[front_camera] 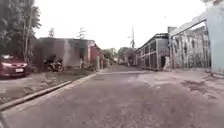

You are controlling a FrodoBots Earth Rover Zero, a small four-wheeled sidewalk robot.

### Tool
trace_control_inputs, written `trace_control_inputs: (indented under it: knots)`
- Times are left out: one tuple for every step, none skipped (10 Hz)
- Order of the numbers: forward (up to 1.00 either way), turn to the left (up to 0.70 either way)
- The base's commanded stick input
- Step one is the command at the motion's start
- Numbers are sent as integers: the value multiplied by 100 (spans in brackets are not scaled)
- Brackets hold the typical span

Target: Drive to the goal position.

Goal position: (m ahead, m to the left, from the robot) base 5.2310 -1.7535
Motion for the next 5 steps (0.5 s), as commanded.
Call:
trace_control_inputs:
  knots:
    - [70,0]
    - [70,0]
    - [70,0]
    - [70,0]
    - [70,0]
